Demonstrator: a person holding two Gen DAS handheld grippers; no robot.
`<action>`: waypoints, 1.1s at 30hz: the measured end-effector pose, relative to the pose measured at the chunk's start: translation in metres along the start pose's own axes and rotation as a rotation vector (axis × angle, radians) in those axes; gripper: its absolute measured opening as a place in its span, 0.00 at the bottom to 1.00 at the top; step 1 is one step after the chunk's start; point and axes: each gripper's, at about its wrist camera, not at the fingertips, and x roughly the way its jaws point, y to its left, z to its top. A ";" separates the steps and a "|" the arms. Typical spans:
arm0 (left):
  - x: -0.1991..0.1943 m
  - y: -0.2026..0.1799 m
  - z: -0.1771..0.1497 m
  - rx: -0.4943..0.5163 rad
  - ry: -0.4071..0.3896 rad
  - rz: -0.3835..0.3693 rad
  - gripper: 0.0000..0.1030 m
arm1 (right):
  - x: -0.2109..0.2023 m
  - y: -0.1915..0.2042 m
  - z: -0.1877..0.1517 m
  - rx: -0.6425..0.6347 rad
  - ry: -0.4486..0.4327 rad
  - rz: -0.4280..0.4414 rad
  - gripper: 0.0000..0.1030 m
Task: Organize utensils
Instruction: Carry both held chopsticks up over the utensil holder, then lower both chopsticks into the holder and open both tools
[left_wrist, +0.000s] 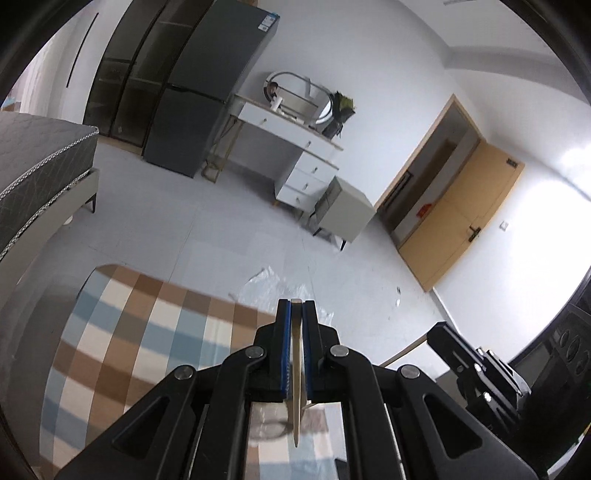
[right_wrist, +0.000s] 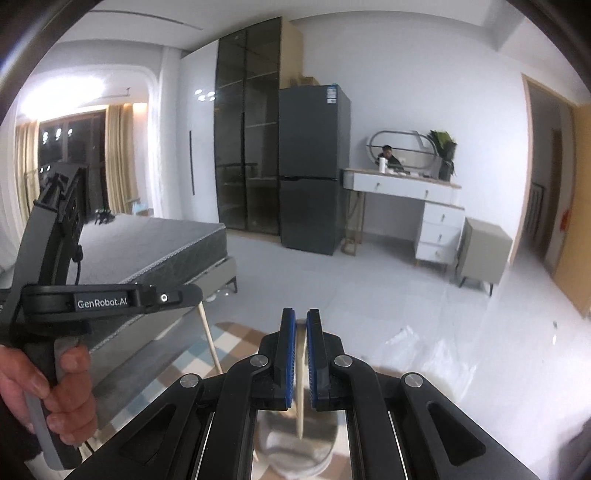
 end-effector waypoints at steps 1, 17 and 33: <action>0.005 0.001 0.004 -0.001 -0.001 0.000 0.01 | 0.006 0.000 0.004 -0.013 0.007 0.001 0.05; 0.074 0.018 0.007 -0.003 -0.035 0.070 0.01 | 0.087 -0.026 -0.016 0.015 0.148 0.005 0.05; 0.079 0.007 -0.020 0.084 0.009 0.072 0.01 | 0.112 -0.044 -0.049 0.077 0.242 0.030 0.05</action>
